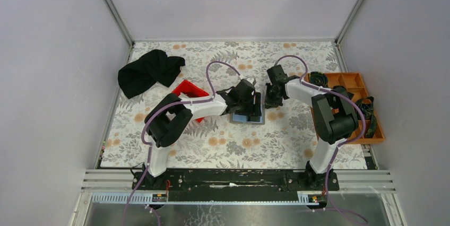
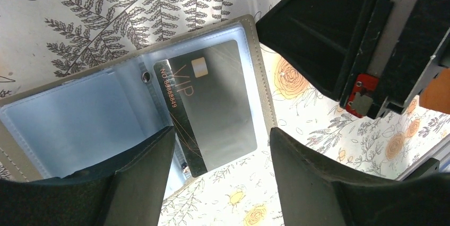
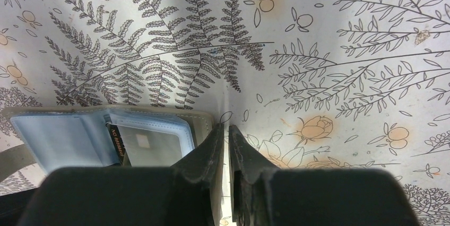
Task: Put the credit cards into the card holder
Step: Insert the credit card into the card holder.
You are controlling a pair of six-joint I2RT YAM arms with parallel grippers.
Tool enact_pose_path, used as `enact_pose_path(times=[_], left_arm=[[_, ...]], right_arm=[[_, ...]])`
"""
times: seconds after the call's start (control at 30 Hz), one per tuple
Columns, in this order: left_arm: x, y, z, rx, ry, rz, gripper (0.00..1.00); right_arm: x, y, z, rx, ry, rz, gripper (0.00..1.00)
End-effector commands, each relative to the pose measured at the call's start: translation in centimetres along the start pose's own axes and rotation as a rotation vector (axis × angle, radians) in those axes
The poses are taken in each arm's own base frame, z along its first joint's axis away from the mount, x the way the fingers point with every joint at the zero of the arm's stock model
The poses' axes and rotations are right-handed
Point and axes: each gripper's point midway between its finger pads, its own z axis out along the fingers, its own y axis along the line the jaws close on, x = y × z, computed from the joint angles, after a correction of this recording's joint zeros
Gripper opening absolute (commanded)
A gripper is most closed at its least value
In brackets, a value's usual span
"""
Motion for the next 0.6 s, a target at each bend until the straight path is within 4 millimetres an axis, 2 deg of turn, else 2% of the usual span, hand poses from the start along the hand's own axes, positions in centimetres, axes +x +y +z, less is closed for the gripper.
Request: enact_pose_path(times=[0.0,0.57], left_arm=[[-0.7,-0.8,-0.3,0.047,-0.018,0.009,0.72],[0.0,-3.9,0.5,0.111,0.005,0.025,0.7]], right_arm=[[0.4,0.6,0.4,-0.02,0.006,-0.008,0.14],[0.8,0.7,0.4,-0.027,0.011,-0.002,0.14]])
